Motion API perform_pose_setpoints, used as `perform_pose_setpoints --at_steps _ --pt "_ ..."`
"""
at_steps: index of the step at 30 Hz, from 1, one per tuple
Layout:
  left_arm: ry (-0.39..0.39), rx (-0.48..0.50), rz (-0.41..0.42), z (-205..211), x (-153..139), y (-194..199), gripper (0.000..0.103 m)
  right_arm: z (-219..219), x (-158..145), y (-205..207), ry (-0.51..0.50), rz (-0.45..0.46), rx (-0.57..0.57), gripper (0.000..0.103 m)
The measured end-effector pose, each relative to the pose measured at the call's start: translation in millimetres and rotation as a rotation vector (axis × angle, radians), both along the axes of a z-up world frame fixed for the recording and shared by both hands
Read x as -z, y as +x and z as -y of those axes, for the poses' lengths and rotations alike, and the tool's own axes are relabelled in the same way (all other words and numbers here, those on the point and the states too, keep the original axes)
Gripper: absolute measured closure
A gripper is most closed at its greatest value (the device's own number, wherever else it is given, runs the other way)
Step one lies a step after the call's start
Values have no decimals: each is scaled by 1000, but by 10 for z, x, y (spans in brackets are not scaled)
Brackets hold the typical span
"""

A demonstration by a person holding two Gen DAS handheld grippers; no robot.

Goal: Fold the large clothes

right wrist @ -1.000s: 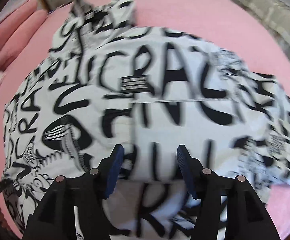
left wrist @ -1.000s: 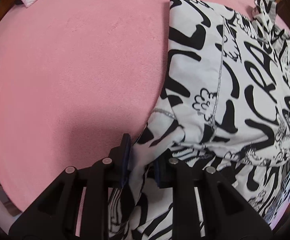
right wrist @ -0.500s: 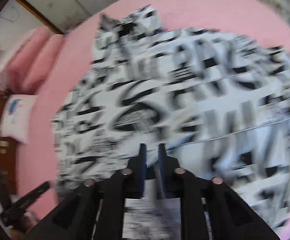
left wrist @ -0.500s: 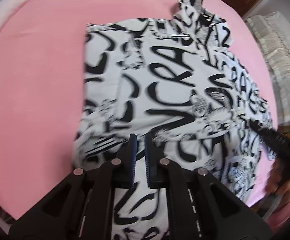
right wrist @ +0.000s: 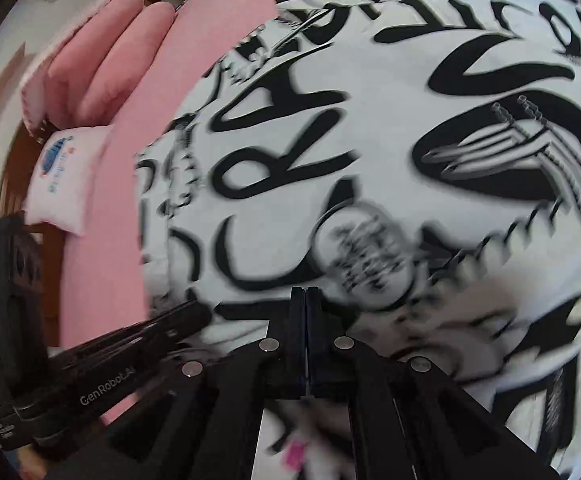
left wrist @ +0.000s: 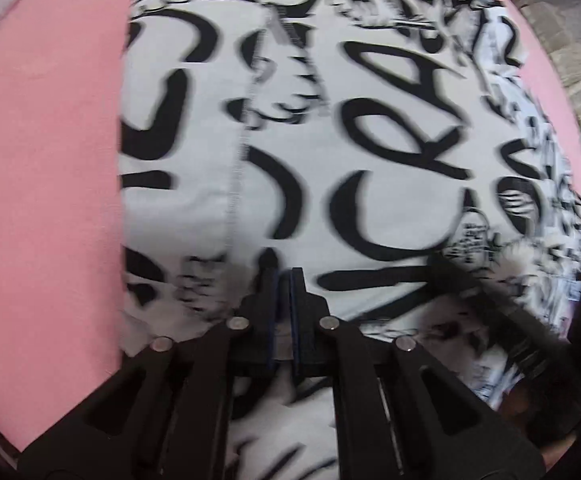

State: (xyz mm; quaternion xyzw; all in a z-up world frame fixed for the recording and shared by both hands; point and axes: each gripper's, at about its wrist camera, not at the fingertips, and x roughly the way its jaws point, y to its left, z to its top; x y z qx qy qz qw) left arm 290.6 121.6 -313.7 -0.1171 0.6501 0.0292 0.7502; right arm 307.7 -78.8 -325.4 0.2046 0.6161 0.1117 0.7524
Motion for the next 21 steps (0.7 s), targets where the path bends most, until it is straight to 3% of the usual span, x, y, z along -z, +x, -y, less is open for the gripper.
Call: perform_pose_setpoints --at_steps 3,7,11,13,17,21 --pt "-4 -38 17 -136 -2 -56 98 422 9 -16 23 -11 130 103" --pt "-88 -78 31 -274 -10 -122 99 1046 -126 -73 -91 24 231 103" --pt "-79 -60 48 -253 3 -177 99 1369 -247 -106 -283 56 251 103" --pt "-70 -58 43 -239 -6 -193 99 1443 -247 -117 -241 47 266 103" --pt "-57 -37 17 -221 -167 -134 99 1429 -422 -114 -275 91 218 103" --pt "-101 -21 104 -208 -498 -27 99 1030 -581 5 -62 170 128 103"
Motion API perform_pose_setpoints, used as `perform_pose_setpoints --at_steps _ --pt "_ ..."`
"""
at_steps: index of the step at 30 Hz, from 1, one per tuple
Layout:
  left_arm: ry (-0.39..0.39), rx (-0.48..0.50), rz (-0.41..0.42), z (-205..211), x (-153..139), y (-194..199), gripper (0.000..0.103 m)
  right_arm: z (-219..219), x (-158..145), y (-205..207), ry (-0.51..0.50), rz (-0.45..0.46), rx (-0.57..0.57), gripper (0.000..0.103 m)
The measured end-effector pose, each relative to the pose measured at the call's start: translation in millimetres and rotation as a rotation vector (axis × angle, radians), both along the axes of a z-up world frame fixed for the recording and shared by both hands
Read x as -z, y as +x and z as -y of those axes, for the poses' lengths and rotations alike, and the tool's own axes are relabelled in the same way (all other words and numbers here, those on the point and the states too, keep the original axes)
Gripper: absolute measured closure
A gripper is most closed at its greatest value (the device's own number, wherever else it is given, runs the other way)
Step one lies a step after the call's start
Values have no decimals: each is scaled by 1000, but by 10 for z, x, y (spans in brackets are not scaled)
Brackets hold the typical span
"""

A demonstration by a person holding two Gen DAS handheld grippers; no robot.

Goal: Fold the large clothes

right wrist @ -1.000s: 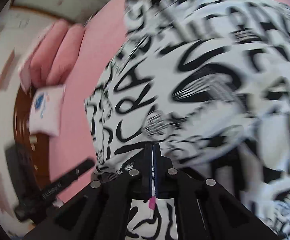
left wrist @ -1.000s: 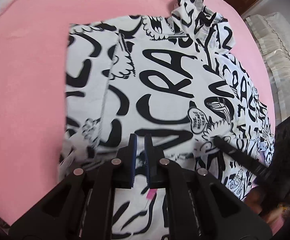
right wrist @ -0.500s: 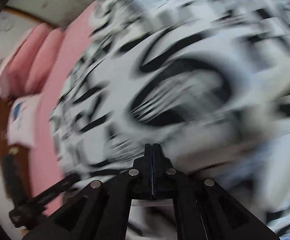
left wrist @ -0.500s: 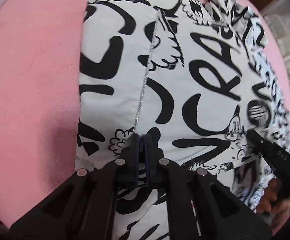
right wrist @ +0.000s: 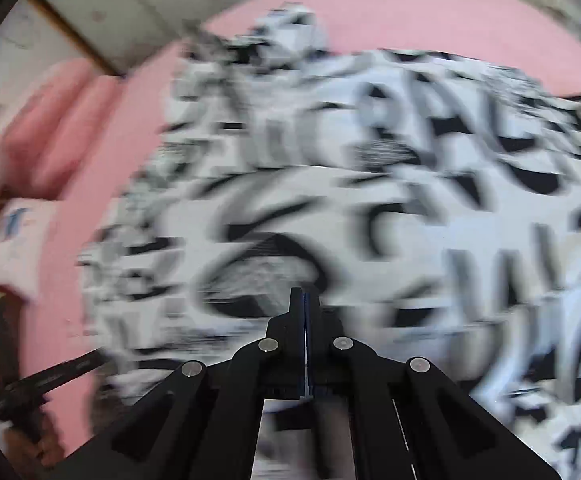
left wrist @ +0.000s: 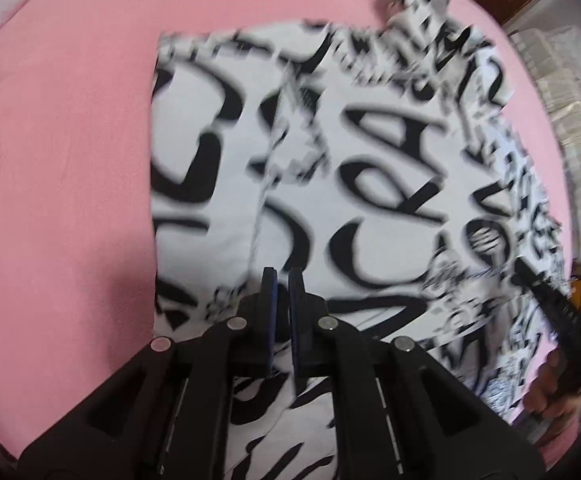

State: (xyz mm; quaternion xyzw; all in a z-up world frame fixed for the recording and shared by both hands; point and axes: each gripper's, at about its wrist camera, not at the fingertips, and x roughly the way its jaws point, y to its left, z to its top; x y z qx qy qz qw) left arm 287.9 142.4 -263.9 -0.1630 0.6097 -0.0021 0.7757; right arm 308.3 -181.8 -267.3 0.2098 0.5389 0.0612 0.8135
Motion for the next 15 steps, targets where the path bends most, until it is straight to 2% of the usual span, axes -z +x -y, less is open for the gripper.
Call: perform_pose_setpoints --at_steps 2,7,10,12,15 --pt "-33 -5 25 -8 -55 96 99 -337 73 90 100 -5 -58 103" --pt "-85 -43 45 -20 53 533 98 -1091 329 372 148 -14 -166 103" --pt "-29 -75 94 -96 107 683 98 -1299 480 544 111 -8 -177 103" --pt "65 -167 150 -241 126 723 98 -1341 565 634 65 -8 -167 103" --pt "88 -215 173 -424 227 714 98 -1258 628 785 32 21 -138 103"
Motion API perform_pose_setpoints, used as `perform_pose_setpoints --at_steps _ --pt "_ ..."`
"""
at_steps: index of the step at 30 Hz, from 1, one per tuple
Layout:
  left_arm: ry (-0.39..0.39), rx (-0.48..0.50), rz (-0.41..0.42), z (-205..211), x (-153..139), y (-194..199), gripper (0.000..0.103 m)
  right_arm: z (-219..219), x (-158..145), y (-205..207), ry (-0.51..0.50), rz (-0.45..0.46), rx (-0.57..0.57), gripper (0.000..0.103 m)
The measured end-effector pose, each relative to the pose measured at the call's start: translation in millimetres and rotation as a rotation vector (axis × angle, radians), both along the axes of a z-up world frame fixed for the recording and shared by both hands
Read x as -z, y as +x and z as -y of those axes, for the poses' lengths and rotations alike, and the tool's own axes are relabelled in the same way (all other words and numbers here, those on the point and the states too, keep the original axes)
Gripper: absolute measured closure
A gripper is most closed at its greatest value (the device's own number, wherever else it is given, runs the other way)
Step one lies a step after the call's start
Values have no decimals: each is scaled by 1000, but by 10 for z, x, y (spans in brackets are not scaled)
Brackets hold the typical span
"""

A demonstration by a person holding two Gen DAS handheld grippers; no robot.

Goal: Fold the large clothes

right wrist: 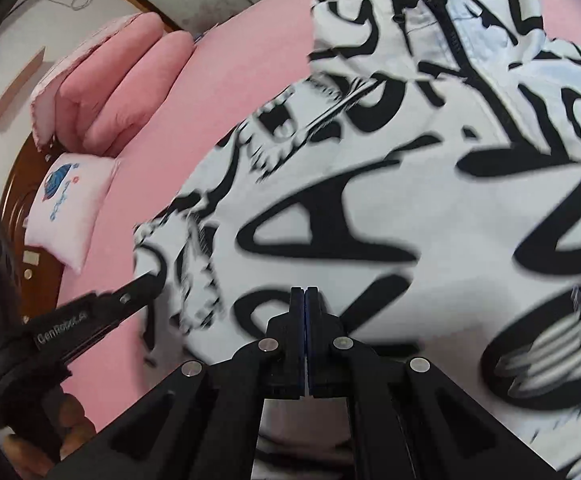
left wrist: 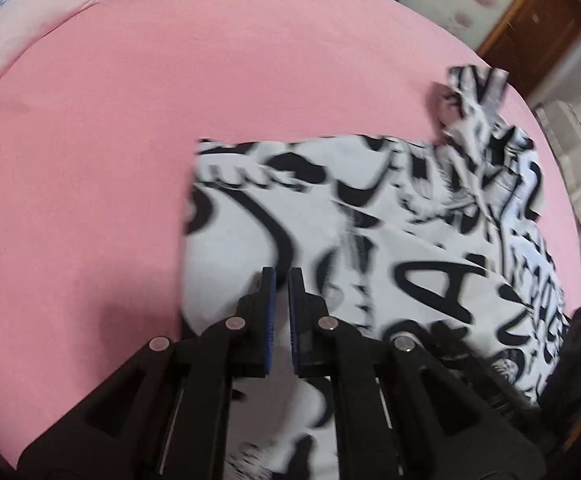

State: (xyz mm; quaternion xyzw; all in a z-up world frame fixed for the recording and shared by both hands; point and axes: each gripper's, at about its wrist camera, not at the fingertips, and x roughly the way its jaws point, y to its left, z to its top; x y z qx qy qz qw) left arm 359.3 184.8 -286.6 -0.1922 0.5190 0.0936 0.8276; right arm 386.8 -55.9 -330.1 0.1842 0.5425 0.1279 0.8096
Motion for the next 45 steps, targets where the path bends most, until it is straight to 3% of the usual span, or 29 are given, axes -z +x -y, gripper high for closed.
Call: perform_pose_setpoints --at_steps 4,8,15,18,21,22,25,29,33,36,41,43,45 --pt "-22 -44 43 -248 137 35 99 342 -1 197 -29 8 54 103" --pt "61 -40 75 -304 205 156 98 800 -85 212 -95 26 143 102" --pt "57 -61 72 -413 302 430 99 1659 -248 26 -233 9 304 102" --pt "56 -51 58 -424 351 483 99 1857 -261 -26 -203 -2 313 102" --pt "86 -35 38 -401 334 468 99 1919 -348 -81 -378 -4 329 103" --pt "99 -19 21 -359 276 486 98 1937 -388 -91 -377 -8 336 103" --pt "76 51 27 -206 75 489 99 1936 -602 -210 -227 5 367 103" --pt "49 80 39 43 -250 184 99 1769 -864 -451 -211 24 362 103" --pt "45 134 -40 377 -437 -323 98 1695 -1036 -922 -154 7 364 102" --pt "-9 167 -91 516 -517 -670 98 1608 -1060 -1276 -115 -33 393 102" --pt "-31 229 -83 822 -787 -1219 98 1565 -1024 -1785 -17 -118 417 101" --pt "-14 262 -81 959 -897 -1348 98 1591 -999 -1984 8 -163 390 93" --pt "-5 288 -93 1134 -967 -1459 98 1659 -994 -2172 16 -191 379 70"
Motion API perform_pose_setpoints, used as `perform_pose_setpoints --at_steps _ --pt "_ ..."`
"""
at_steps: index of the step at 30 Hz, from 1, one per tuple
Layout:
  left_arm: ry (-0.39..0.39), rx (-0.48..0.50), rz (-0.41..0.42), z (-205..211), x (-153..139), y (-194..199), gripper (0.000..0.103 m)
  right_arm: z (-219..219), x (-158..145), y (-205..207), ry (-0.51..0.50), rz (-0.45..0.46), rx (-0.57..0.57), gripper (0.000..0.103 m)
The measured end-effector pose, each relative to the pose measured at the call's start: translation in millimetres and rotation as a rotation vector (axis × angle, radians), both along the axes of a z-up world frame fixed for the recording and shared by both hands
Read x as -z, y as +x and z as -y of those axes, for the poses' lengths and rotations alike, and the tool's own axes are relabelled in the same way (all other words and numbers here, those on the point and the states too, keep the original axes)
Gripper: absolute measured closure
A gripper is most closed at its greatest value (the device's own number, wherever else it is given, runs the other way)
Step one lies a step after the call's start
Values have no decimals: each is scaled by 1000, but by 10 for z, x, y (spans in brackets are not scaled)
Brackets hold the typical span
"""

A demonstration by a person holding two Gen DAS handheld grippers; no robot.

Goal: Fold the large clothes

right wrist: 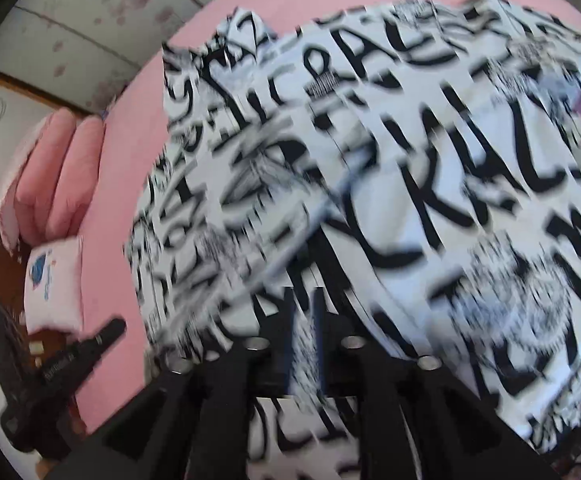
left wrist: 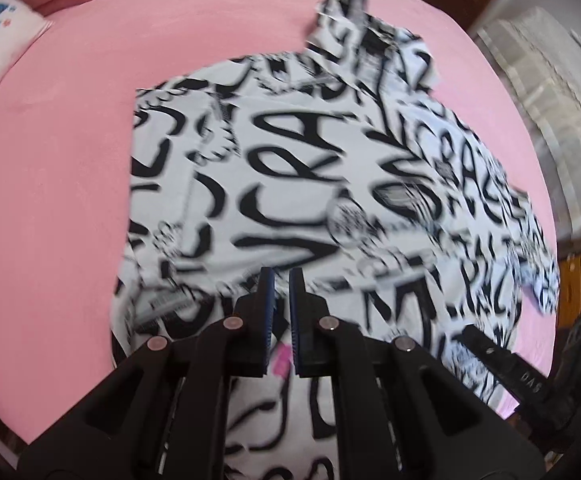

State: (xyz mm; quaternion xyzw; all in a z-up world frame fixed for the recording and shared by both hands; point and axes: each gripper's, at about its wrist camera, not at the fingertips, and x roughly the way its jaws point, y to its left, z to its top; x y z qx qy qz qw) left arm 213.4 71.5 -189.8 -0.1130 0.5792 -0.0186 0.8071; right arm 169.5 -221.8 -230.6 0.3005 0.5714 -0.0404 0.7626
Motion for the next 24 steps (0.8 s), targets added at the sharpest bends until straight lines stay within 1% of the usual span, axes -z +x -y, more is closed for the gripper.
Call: perform_pose_setpoints --at_steps 2,4,5,8,9,11,14,17,19,21,22,23,24 --pt "2 24 -11 147 -70 -110 98 90 -8 -153 28 -2 12 60" --pt "29 48 -29 349 -117 -169 98 242 -19 -320 73 -24 29 57" --pt "38 51 -43 440 -137 -210 98 327 -29 -385 95 -35 38 52" --pt "10 31 -81 712 -258 -359 98 601 -85 -548 156 -47 69 36" --pt "6 25 -90 760 -285 -383 98 676 -107 -576 165 -50 79 34" --pt "1 25 -117 984 -392 -490 98 883 -139 -644 194 -55 93 33" --pt "24 45 -140 1302 -540 -630 98 1241 -202 -741 242 -79 94 31" --pt "44 69 -165 1625 -648 -769 97 1591 -266 -836 248 -98 96 24" --pt "45 93 -178 1851 -705 -864 96 1827 -304 -903 248 -108 111 22" --pt "48 110 -189 2096 -753 -948 92 2073 -321 -968 251 -118 129 20" --pt "51 120 -197 2251 -777 -991 80 2235 -321 -1002 254 -127 141 20" --pt "49 128 -199 2342 -792 -1015 60 2358 -312 -1022 252 -135 151 20" --pt "42 141 -193 2500 -824 -1053 51 2525 -304 -1050 248 -142 166 20"
